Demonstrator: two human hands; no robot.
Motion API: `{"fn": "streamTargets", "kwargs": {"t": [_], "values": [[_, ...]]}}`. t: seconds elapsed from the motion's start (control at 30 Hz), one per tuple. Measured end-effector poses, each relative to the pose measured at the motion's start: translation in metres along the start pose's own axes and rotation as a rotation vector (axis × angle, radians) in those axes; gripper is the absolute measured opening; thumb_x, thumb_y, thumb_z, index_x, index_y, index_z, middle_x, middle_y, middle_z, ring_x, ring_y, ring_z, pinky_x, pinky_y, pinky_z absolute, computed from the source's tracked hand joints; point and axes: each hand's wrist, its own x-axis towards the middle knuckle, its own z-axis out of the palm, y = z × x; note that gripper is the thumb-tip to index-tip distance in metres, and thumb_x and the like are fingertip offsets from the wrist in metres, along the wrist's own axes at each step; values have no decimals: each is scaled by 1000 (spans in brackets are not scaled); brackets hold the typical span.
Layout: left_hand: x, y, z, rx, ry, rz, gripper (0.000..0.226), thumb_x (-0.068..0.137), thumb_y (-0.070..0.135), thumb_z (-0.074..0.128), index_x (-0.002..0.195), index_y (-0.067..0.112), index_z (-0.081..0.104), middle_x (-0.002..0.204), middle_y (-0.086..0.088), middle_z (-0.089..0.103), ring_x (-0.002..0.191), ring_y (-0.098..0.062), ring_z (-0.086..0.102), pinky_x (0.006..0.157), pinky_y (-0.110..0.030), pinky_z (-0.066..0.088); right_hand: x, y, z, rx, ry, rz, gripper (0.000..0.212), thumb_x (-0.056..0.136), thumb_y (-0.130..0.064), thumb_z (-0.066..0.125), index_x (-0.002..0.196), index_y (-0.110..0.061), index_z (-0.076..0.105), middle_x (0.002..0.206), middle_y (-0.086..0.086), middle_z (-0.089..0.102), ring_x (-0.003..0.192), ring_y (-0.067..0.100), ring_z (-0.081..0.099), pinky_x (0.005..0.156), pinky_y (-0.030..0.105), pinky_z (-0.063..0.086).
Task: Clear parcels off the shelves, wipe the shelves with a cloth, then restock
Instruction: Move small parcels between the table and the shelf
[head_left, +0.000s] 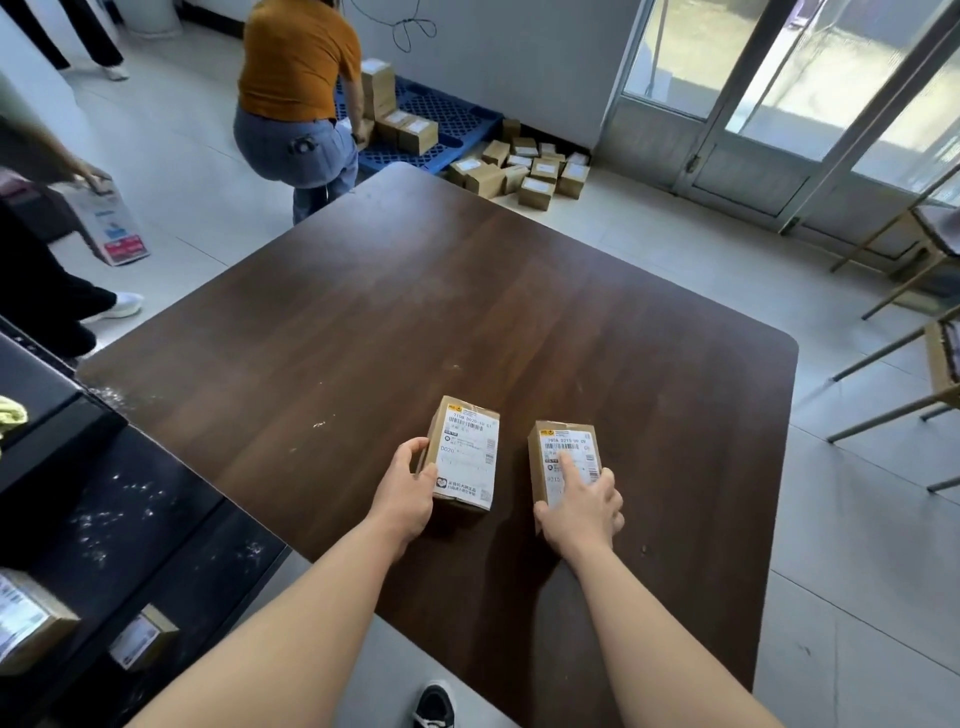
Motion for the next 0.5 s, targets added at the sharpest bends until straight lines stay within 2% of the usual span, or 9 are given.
{"fn": "streamTargets", "kwargs": {"t": [0.1,0.27,0.4,0.5], "values": [[-5,2,-13,-29,44,20,38,102,19,42,137,33,37,119,-1,61,94,-5,60,61,-18,45,-6,-19,-3,50,12,-54,75,84,-41,59,147,-41,19,150,18,8,134,38,21,111,51,23],[-19,8,-45,-110,118,65,38,102,20,41,137,35,36,118,-2,62,101,-9,61,73,-25,51,-20,-66,-11,115,-1,-192,75,83,-41,62,146,-44,20,152,16,5,136,39,19,111,52,22],[-33,11,-76,-206,209,98,36,102,19,40,135,34,40,118,-3,63,104,-15,62,92,-39,52,-37,-108,-14,155,-23,-306,76,80,-39,64,144,-46,24,153,14,4,135,38,20,111,51,23],[-46,10,-105,-262,275,113,36,102,22,40,135,36,39,117,-2,64,105,-16,63,94,-43,52,-53,-142,-14,151,-40,-404,76,80,-39,64,145,-46,25,153,14,5,135,38,21,110,52,24]]}}
